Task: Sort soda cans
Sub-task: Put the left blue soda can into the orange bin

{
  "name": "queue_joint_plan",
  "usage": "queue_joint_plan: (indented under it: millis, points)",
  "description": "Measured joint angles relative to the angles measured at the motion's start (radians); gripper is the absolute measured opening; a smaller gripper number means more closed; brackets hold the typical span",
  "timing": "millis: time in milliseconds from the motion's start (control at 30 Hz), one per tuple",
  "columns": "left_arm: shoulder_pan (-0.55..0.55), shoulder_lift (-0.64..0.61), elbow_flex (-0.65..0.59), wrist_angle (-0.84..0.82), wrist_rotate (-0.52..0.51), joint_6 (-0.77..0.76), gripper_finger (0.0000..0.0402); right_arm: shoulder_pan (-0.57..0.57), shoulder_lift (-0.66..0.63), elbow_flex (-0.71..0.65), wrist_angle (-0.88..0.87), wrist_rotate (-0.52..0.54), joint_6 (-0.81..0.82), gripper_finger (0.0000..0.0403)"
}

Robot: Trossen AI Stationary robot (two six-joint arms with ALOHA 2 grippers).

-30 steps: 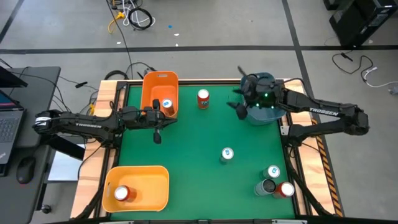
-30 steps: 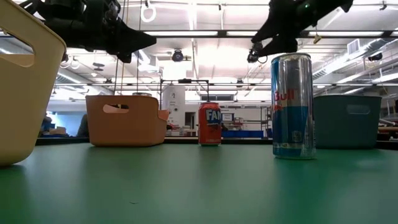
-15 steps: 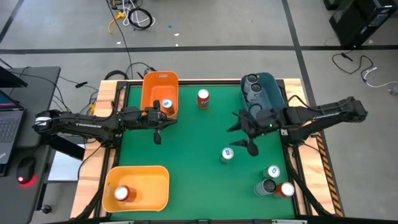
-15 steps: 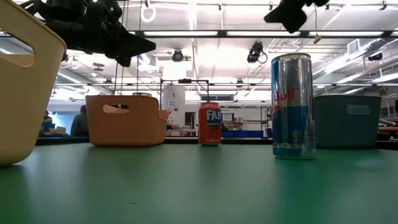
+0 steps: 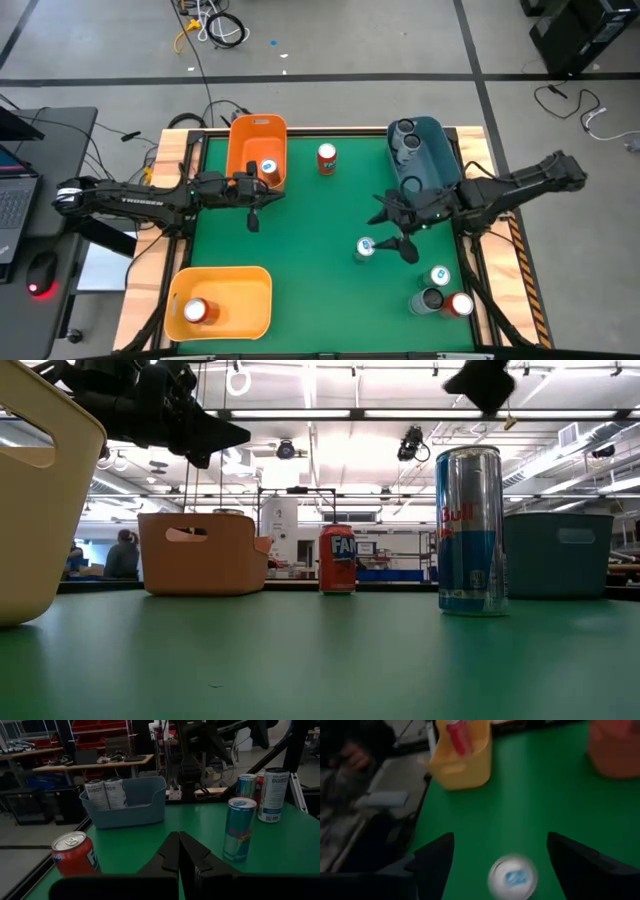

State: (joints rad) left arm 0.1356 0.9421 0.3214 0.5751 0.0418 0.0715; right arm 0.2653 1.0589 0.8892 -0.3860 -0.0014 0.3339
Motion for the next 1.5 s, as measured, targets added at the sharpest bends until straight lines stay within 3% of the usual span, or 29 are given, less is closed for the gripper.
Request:
queue_joint_plan:
  millis: [267,600,800,1067,1500]
  points:
    - [0.000,0.000,0.000,-0.004,0.000,0.002,0.0001,0.163,0.072,0.139,-0.275,0.033,0.197,0.0314]
    - [0.000,0.000,0.000,-0.012,0.000,-0.001,0.0001,0.343,0.301,0.422,-0.690,0.050,0.519,0.0314]
    - [0.000,0.000,0.000,-0.030,0.000,0.002,0.0001,0.412,0.399,0.487,-0.757,0.073,0.608,0.0324]
    - [0.000,0.000,0.000,-0.028,0.000,0.016,0.0001,0.283,0.445,0.487,-0.756,0.142,0.622,0.0344]
    - [0.000,0.000,0.041,-0.016,0.000,0.029,0.0001,0.015,0.506,0.486,-0.662,0.133,0.220,0.0345]
